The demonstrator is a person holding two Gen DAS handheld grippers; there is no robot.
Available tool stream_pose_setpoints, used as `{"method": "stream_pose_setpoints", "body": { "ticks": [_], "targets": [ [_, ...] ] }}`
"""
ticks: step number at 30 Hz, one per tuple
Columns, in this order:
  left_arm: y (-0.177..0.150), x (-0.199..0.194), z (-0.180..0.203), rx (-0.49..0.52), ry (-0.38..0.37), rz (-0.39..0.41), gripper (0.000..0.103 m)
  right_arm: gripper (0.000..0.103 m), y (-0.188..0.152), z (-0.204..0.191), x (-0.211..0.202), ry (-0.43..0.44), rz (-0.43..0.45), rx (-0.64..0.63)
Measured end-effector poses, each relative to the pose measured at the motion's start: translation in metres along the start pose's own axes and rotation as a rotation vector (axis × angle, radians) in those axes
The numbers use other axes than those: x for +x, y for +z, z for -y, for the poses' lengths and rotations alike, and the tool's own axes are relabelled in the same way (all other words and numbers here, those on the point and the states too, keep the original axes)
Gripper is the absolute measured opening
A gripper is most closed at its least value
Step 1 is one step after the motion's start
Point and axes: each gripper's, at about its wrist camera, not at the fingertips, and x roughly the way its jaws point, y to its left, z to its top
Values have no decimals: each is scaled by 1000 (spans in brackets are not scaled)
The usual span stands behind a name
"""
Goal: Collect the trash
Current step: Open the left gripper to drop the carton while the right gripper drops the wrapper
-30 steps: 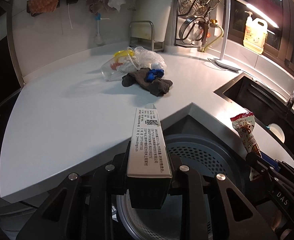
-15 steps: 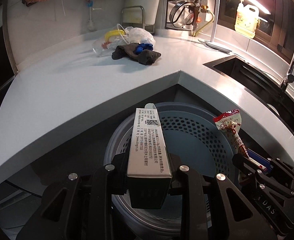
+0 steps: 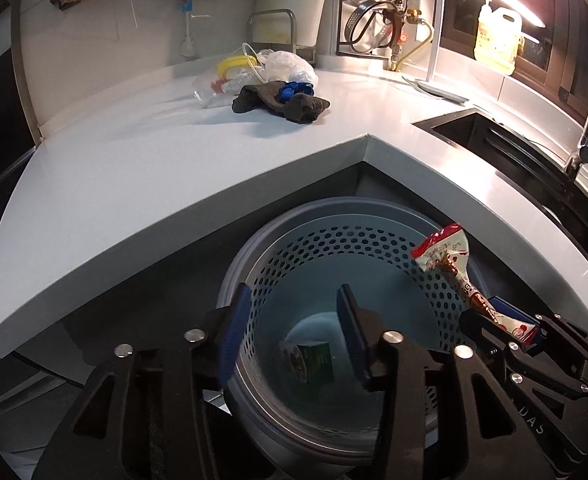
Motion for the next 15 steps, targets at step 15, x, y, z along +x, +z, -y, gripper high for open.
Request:
{"method": "stream_pose_setpoints", "body": {
  "ticks": [15],
  "targets": [
    [1, -9, -9, -28, 25, 58, 92, 58, 1, 7, -4, 7, 24, 30]
  ]
}}
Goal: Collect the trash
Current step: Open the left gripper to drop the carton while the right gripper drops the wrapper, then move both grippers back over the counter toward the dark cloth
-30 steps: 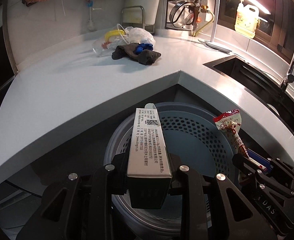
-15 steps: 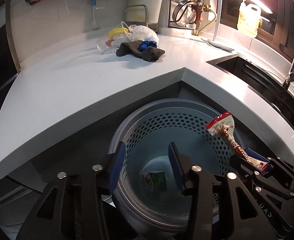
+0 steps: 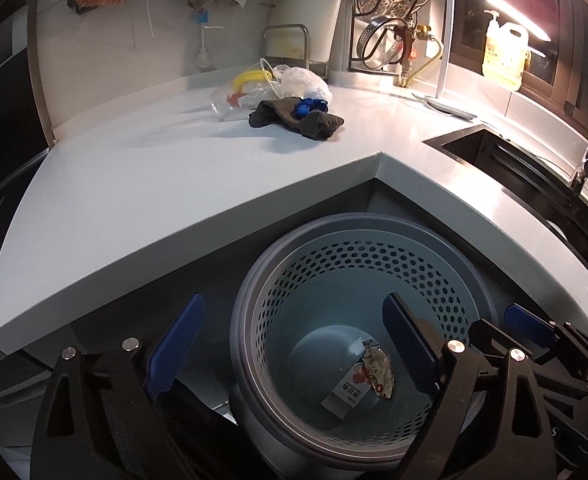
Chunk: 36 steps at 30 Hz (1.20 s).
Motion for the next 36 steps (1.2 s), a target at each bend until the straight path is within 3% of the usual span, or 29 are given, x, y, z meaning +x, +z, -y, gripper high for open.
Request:
{"method": "stream_pose_setpoints", "body": {
  "ticks": [6, 13, 25, 36],
  "targets": [
    [4, -8, -10, -16, 27, 56, 97, 64, 2, -1, -1, -2, 22, 3],
    [18, -6, -27, -52, 49, 66, 97, 68, 20, -5, -1, -8, 54, -8],
    [73, 4, -53, -93, 110, 107, 97, 70, 100, -19, 18, 41, 89, -53],
    [124, 34, -74, -111, 159, 140, 97, 70, 174, -35, 72, 56, 65, -75]
  ]
}}
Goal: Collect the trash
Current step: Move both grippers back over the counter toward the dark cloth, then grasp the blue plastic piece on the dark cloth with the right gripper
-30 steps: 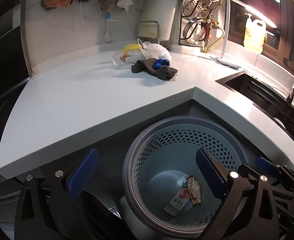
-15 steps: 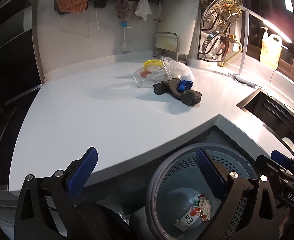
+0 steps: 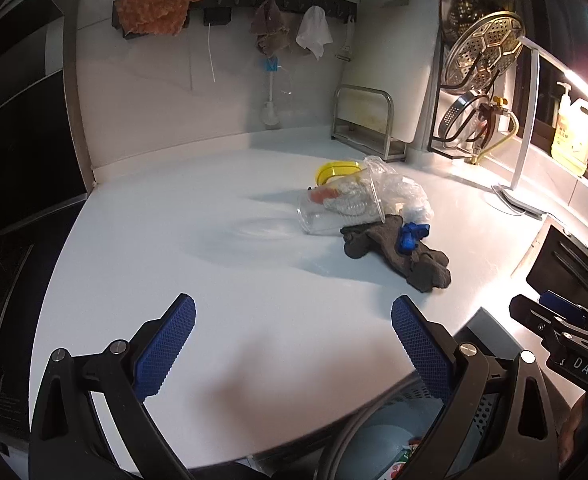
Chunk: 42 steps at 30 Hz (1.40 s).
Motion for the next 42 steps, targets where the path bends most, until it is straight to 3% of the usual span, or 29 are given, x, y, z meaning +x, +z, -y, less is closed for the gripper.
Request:
{"method": "stream_pose_setpoints", "body": {
  "ticks": [9, 17, 29, 31, 37, 39, 42],
  "targets": [
    [19, 33, -10, -35, 4, -24, 97, 70, 41, -17, 59, -4, -38, -57],
    [25, 50, -14, -48, 14, -41, 97, 69, 58, -23, 110, -26, -108, -75],
    [21, 67, -12, -47, 4, -72, 97, 61, 69, -32, 142, -51, -147, -117],
    [21, 68, -12, -46, 4, -76, 97, 57, 69, -35, 144, -54, -148, -134],
    [21, 68, -12, -49, 3, -77, 97, 32, 69, -46, 146, -35, -153, -176],
    [22, 68, -12, -48, 4, -77, 97, 14, 69, -49, 145, -21, -152, -193],
    [22, 68, -12, -49, 4, -76, 97, 12, 68, -49, 142, -13, -141, -198]
  ]
}}
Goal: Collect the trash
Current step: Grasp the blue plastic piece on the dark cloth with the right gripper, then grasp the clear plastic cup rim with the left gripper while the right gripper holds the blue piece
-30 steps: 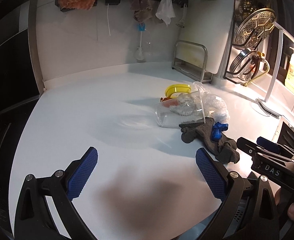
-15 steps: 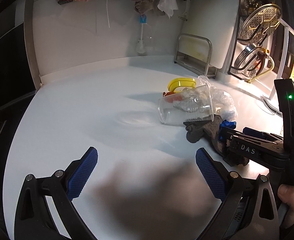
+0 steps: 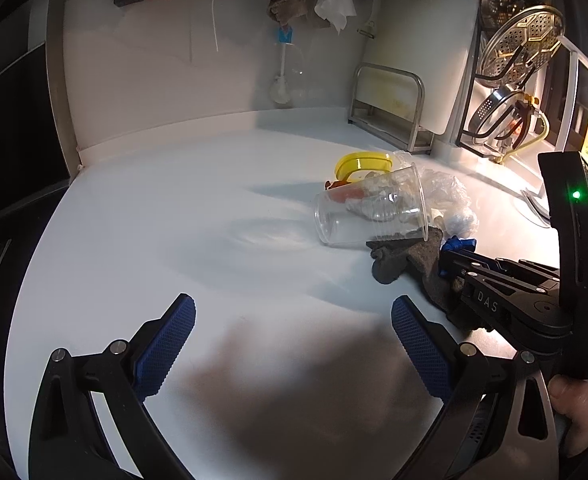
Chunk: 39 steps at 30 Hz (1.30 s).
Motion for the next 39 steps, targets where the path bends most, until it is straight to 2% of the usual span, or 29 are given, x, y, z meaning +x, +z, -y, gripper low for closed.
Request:
{"method": "stream_pose_setpoints", "body": {
  "ticks": [2, 7, 23, 29, 39],
  "targets": [
    [1, 0, 1, 1, -1, 1, 97, 8, 0, 3, -4, 23, 9, 14],
    [5, -1, 7, 5, -5, 4, 97, 7, -2, 13, -20, 45, 46, 34],
    [43, 21, 47, -25, -53, 37, 97, 6, -32, 48, -63, 29, 129, 89],
    [61, 45, 60, -40, -2, 30, 97, 6, -38, 61, -68, 52, 151, 132],
    [69, 83, 71, -25, 109, -43, 96, 6, -44, 70, -70, 78, 159, 161]
  ]
}}
